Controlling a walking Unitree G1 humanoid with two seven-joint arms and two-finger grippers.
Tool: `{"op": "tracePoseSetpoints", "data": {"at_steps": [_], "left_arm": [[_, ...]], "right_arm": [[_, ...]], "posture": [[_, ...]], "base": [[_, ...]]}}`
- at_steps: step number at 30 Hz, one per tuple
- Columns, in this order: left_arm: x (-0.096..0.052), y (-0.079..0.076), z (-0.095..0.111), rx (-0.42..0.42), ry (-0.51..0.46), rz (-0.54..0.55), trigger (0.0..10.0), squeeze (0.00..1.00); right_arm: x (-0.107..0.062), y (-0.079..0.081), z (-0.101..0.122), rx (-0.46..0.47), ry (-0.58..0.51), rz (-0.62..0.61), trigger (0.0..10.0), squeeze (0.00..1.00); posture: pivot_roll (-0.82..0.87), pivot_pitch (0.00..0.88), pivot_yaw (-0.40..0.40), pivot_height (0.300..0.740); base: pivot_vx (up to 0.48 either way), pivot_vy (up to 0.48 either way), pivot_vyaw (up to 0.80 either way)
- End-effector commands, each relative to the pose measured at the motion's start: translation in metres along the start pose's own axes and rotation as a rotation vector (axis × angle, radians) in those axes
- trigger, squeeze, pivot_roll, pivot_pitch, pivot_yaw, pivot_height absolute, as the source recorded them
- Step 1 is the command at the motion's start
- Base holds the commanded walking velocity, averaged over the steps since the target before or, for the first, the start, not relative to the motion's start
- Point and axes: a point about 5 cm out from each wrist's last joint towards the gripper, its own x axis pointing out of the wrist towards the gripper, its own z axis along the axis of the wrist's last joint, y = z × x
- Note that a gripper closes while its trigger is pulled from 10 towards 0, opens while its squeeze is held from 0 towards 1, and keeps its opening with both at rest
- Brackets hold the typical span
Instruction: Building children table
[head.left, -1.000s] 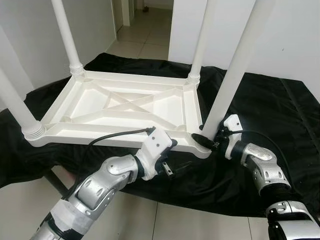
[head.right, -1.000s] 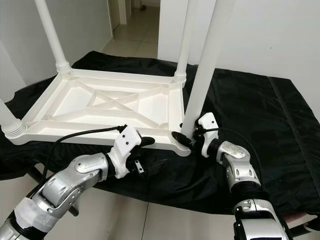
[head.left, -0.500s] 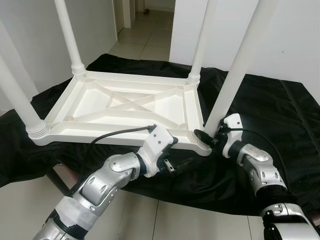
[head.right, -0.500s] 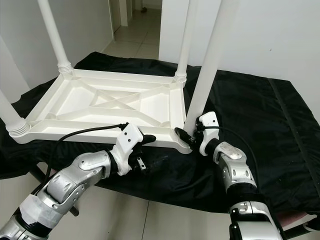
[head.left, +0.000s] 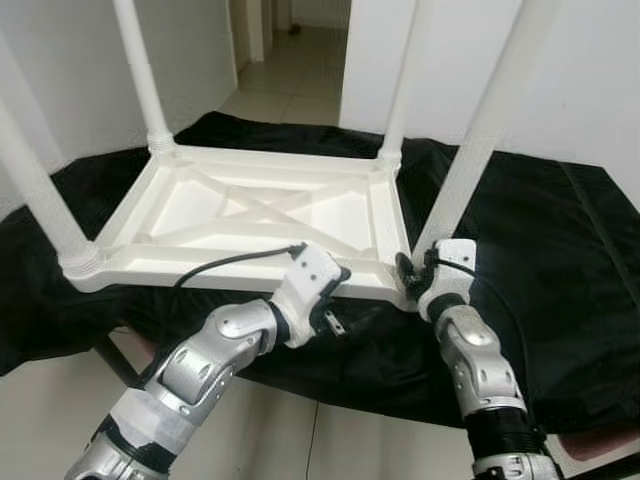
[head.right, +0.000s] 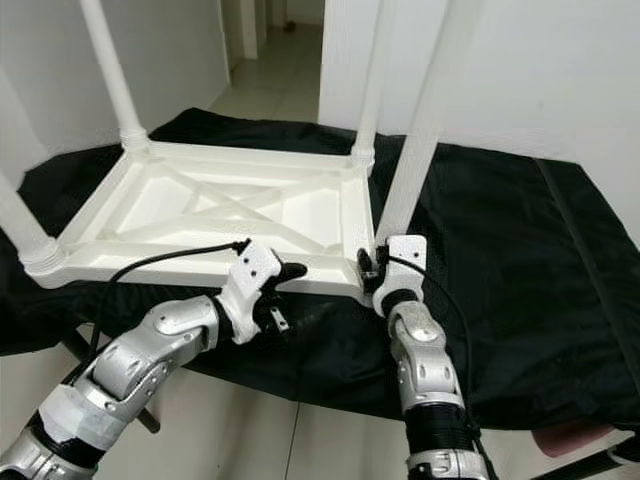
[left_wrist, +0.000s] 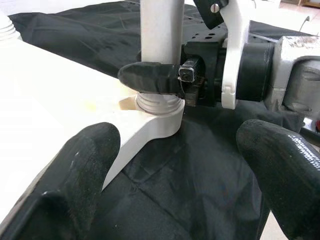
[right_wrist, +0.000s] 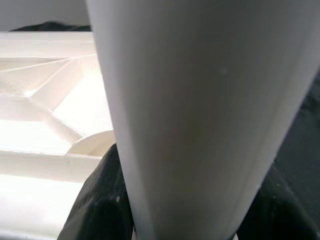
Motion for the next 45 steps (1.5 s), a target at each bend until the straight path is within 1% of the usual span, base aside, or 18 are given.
{"op": "tracePoseSetpoints", "data": {"at_steps": [1,4,7,12,13,17,23,24,25,27,28,29,30,32,34,35,37,45], "left_arm": [[-0.001,-0.006,-0.001,-0.001,-0.002,-0.122,10.0,0.00],[-0.001,-0.007,-0.002,-0.005,0.000,-0.125,10.0,0.00],[-0.003,-0.009,-0.004,-0.013,0.002,-0.129,10.0,0.00],[-0.003,-0.010,-0.005,-0.016,0.007,-0.136,10.0,0.00],[-0.002,-0.010,-0.005,-0.016,0.008,-0.139,10.0,0.00],[-0.003,-0.010,-0.005,-0.017,0.006,-0.138,10.0,0.00],[-0.003,-0.012,-0.005,-0.017,0.007,-0.141,10.0,0.00],[-0.004,-0.012,-0.006,-0.017,0.009,-0.143,10.0,0.00],[-0.005,-0.013,-0.006,-0.017,0.012,-0.144,10.0,0.00],[-0.005,-0.013,-0.006,-0.017,0.014,-0.144,10.0,0.00],[-0.006,-0.013,-0.006,-0.017,0.015,-0.143,10.0,0.00],[-0.006,-0.013,-0.006,-0.017,0.015,-0.143,10.0,0.00],[-0.006,-0.013,-0.007,-0.017,0.016,-0.142,10.0,0.00],[-0.006,-0.013,-0.007,-0.017,0.016,-0.142,10.0,0.00],[-0.005,-0.014,-0.007,-0.014,0.017,-0.141,10.0,0.00],[-0.005,-0.014,-0.007,-0.014,0.017,-0.141,10.0,0.00],[-0.005,-0.015,-0.007,-0.009,0.017,-0.140,10.0,0.00],[-0.005,-0.013,-0.006,-0.005,0.016,-0.134,10.0,0.00]], "right_arm": [[-0.005,-0.006,-0.007,0.027,0.029,-0.081,10.0,0.00],[-0.013,0.008,-0.006,0.078,0.010,-0.171,10.0,0.00],[-0.018,0.019,-0.002,0.111,-0.008,-0.172,10.0,0.00],[-0.021,0.016,0.003,0.117,-0.015,-0.171,10.0,0.00],[-0.022,0.010,0.006,0.122,-0.035,-0.138,10.0,1.00],[-0.025,0.004,0.010,0.122,-0.064,-0.068,10.0,1.00],[-0.026,-0.001,0.010,0.124,-0.069,-0.052,10.0,1.00],[-0.025,-0.006,0.010,0.143,-0.067,0.009,10.0,1.00],[-0.023,-0.011,0.009,0.146,-0.061,0.078,10.0,0.45],[-0.022,-0.015,0.009,0.148,-0.057,0.125,10.0,0.45],[-0.021,-0.018,0.009,0.136,-0.052,0.160,10.0,0.00],[-0.021,-0.018,0.009,0.136,-0.052,0.160,10.0,0.00],[-0.019,-0.019,0.009,0.109,-0.043,0.225,10.0,0.00],[-0.019,-0.019,0.009,0.109,-0.043,0.225,10.0,0.00],[-0.014,-0.021,0.008,0.054,-0.037,0.367,10.0,0.00],[-0.014,-0.021,0.008,0.054,-0.037,0.367,10.0,0.00],[-0.007,-0.023,0.007,-0.011,-0.024,0.498,10.0,0.00],[0.011,-0.024,0.014,-0.138,-0.009,0.649,10.0,0.00]], "posture": [[-0.05,0.000,-0.031,0.740],[-0.05,0.000,-0.033,0.740],[-0.06,0.000,-0.029,0.740],[-0.06,0.000,-0.033,0.740],[-0.06,0.000,-0.034,0.740],[-0.06,0.000,-0.032,0.740],[-0.06,0.000,-0.032,0.740],[-0.06,0.000,-0.030,0.740],[-0.05,0.000,-0.031,0.740],[-0.05,0.000,-0.031,0.740],[-0.05,0.000,-0.031,0.740],[-0.05,0.000,-0.031,0.740],[-0.05,0.000,-0.032,0.740],[-0.05,0.000,-0.032,0.740],[-0.04,0.000,-0.032,0.740],[-0.04,0.000,-0.032,0.740],[-0.03,0.000,-0.036,0.740],[-0.02,0.000,-0.036,0.740]], "base": [[0.000,0.000,0.00],[0.000,0.000,0.00],[0.000,0.000,0.00],[0.000,0.000,0.00],[0.000,0.000,0.00],[0.000,0.000,0.00],[0.000,0.000,0.00],[0.000,0.000,0.00],[0.000,0.000,0.00],[0.000,0.000,0.00],[0.000,0.000,0.00],[0.000,0.000,0.00],[0.000,0.000,0.00],[0.000,0.000,0.00],[0.000,0.000,0.00],[0.000,0.000,0.00],[0.000,0.000,0.00],[0.000,0.000,0.00]]}}
